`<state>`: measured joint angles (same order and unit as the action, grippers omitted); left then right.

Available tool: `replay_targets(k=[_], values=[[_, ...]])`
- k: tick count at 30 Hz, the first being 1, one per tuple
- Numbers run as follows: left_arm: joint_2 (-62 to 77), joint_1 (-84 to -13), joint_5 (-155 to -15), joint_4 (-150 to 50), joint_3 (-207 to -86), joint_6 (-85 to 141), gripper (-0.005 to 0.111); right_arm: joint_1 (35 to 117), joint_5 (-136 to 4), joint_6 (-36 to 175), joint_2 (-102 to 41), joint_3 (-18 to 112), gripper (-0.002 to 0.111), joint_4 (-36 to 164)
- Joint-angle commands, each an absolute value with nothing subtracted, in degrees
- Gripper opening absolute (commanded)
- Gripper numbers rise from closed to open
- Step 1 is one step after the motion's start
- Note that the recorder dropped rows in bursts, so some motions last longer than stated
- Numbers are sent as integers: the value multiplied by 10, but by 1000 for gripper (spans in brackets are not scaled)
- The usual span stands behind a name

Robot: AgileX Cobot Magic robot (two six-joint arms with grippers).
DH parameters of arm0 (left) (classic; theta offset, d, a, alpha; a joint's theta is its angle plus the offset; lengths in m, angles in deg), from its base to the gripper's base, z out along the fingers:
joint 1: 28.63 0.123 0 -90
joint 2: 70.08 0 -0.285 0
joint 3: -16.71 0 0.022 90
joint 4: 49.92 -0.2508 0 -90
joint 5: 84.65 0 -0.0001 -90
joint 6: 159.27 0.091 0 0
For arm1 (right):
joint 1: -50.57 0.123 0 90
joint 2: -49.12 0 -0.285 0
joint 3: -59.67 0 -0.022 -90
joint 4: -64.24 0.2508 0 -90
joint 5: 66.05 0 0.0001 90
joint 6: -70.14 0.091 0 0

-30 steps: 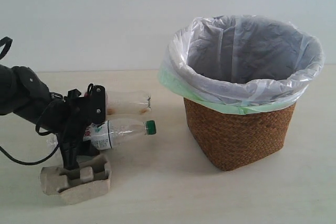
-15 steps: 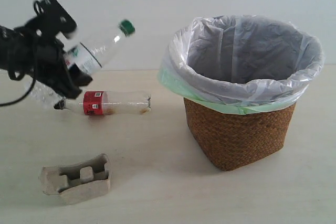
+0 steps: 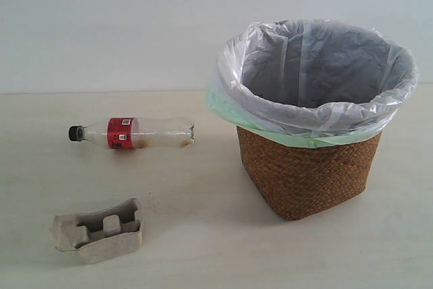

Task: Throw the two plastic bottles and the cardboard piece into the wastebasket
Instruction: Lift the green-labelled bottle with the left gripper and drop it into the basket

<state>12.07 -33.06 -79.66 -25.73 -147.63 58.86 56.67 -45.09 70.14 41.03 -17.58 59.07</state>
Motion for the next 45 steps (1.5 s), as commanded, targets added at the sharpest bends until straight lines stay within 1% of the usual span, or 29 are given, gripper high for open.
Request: replay_targets(k=[1,5,9,11,13,16,18,21,22,24,28,30,32,35,38,41,42,45], values=[[110,-277,-830,-249,-1474,458,4,564,-454,701,413,-176,0,590],[110,-233,-835,-249,-1474,339,4,564,-454,701,413,-176,0,590],[110,-195,-805,-249,-1474,253,4,564,-454,701,413,-176,0,590],[110,-180,-783,-265,-1475,277,4,564,-454,701,413,-176,0,590],[111,-167,-745,-321,-1486,325,4,564,-454,701,413,-176,0,590],[117,-143,-667,-465,-1512,265,4,564,-454,701,413,-176,0,590],[118,-131,-613,-639,-1527,128,4,564,-454,701,413,-176,0,590],[118,-135,-518,-937,-1537,-85,4,564,-454,701,413,-176,0,590],[118,-138,-491,-1007,-1537,-122,4,564,-454,701,413,-176,0,590],[119,-139,-446,-1078,-1537,-144,4,564,-454,701,413,-176,0,590],[128,-139,-413,-1089,-1537,-122,4,564,-454,701,413,-176,0,590],[139,-139,-397,-1066,-1537,-114,4,564,-454,701,413,-176,0,590],[152,-139,-403,-993,-1537,-68,4,564,-454,701,413,-176,0,590],[176,-140,-437,-824,-1537,38,4,564,-454,701,413,-176,0,590],[209,-165,-473,-618,-1537,173,4,564,-454,701,413,-176,0,590],[254,-229,-508,-382,-1538,345,4,564,-454,701,413,-176,0,590],[271,-267,-511,-288,-1548,430,4,564,-454,701,413,-176,0,590],[322,-362,-489,-36,-1623,578,5,564,-454,701,413,-176,0,590]])
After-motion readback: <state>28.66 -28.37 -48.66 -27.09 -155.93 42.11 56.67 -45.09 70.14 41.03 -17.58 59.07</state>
